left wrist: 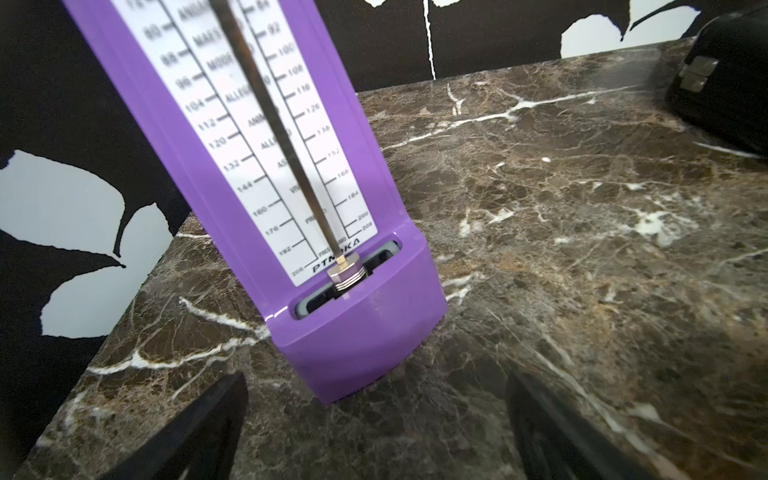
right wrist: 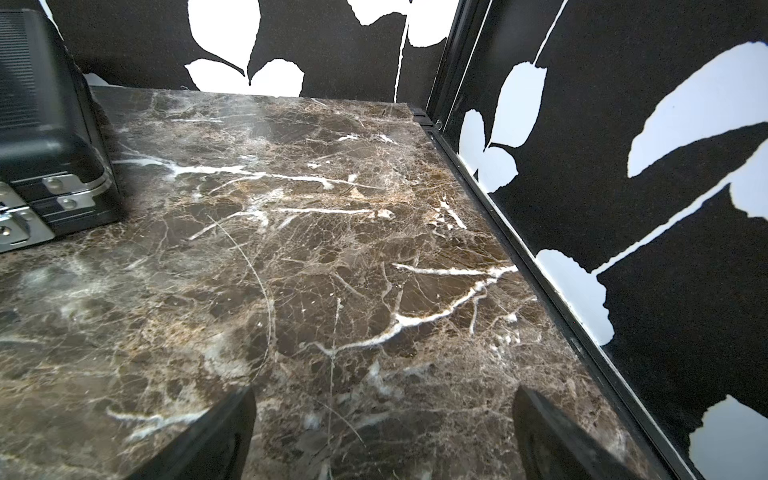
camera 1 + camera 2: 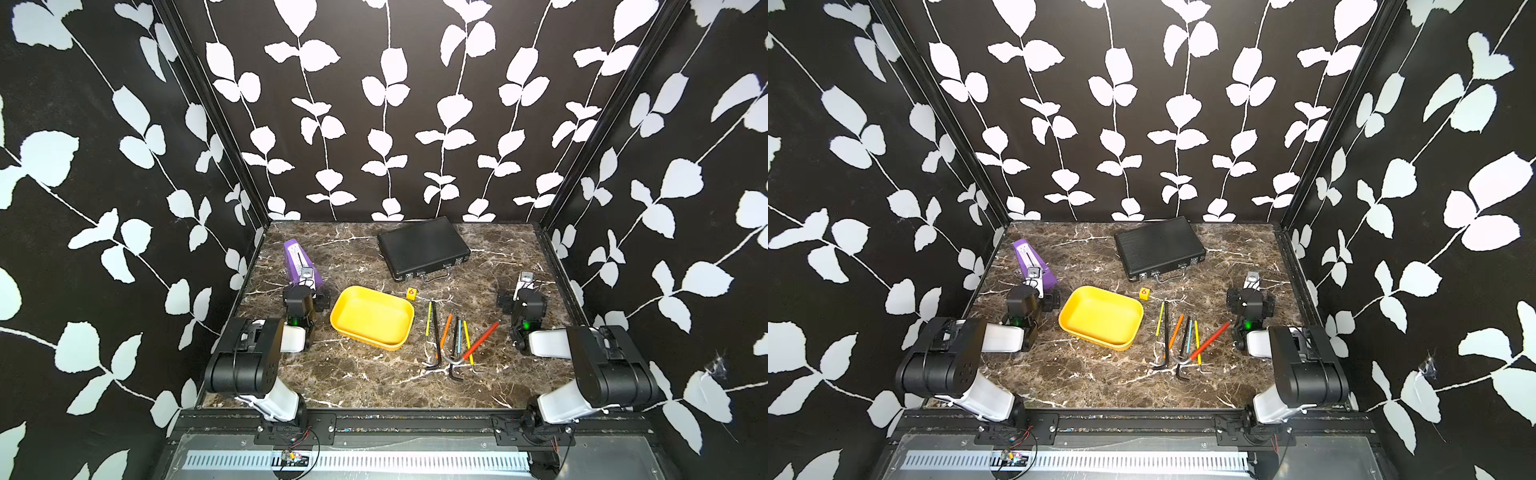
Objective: Put the hex key on the desktop into the storage box
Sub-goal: Pick up the Allen key from the center of the board.
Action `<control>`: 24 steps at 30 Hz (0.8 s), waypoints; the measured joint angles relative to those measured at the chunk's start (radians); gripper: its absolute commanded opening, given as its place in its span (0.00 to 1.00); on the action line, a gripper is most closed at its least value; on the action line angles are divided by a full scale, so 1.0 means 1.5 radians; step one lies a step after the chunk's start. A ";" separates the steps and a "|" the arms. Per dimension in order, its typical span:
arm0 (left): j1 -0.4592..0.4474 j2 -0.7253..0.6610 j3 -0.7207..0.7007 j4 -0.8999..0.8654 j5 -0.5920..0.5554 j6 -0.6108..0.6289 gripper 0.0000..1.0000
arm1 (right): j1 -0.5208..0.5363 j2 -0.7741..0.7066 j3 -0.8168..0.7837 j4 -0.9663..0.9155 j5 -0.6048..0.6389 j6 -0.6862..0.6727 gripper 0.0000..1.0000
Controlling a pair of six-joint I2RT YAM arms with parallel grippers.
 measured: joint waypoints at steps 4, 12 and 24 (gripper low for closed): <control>0.000 0.000 0.000 0.000 0.000 0.000 0.99 | 0.000 0.000 0.000 0.000 0.000 0.000 0.99; 0.000 0.000 0.000 0.000 0.000 0.000 0.99 | 0.000 0.000 0.000 0.000 0.000 0.000 0.99; -0.031 -0.056 0.012 -0.079 -0.035 0.007 0.99 | 0.010 -0.104 0.059 -0.188 -0.003 -0.003 0.99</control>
